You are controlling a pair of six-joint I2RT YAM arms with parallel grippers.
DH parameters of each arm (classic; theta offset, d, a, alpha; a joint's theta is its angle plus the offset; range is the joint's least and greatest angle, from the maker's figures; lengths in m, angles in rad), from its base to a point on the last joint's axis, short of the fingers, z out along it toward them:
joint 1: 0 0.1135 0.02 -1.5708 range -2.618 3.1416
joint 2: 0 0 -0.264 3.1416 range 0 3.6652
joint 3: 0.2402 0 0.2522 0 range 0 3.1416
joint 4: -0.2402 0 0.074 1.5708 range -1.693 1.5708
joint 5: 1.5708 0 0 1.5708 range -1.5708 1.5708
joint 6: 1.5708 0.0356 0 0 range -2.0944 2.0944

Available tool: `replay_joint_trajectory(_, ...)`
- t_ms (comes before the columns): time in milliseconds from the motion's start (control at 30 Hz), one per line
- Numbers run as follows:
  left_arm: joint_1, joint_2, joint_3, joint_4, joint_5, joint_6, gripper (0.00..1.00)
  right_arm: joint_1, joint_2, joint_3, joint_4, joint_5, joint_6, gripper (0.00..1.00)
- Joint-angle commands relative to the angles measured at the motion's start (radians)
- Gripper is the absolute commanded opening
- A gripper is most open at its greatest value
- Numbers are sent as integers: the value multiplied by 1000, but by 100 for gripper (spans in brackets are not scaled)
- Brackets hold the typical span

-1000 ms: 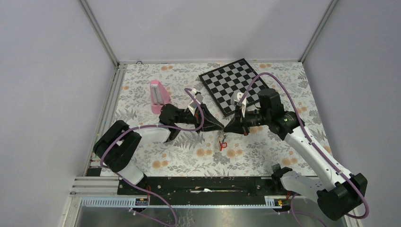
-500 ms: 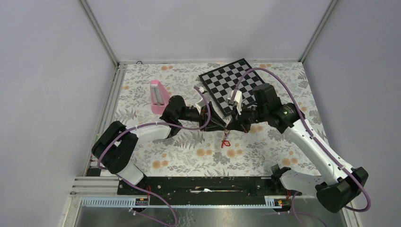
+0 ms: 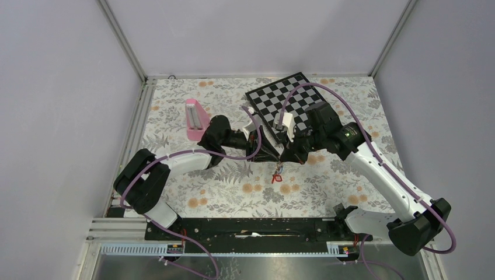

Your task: Put the keys on the keyring

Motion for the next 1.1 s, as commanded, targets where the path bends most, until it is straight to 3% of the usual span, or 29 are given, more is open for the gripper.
replay_joint_trajectory(0,2,-8,36,126,23,-28,28,12,-19,15,5,-4,-10,0)
replay_joint_trajectory(300,0,-3,34,138,15,-37,27,11,-35,-11,23,-27,-19,0)
replay_joint_trajectory(700,-12,18,40,132,19,-39,15,12,-39,-17,38,-30,-13,0)
replay_joint_trajectory(900,-15,24,46,135,26,-45,0,11,-36,-22,46,-33,-9,0)
replay_joint_trajectory(1000,-15,22,37,161,30,-59,0,11,-46,-33,55,-32,-8,0)
replay_joint_trajectory(1067,-15,18,27,189,36,-70,0,7,-57,-44,61,-32,-6,8)
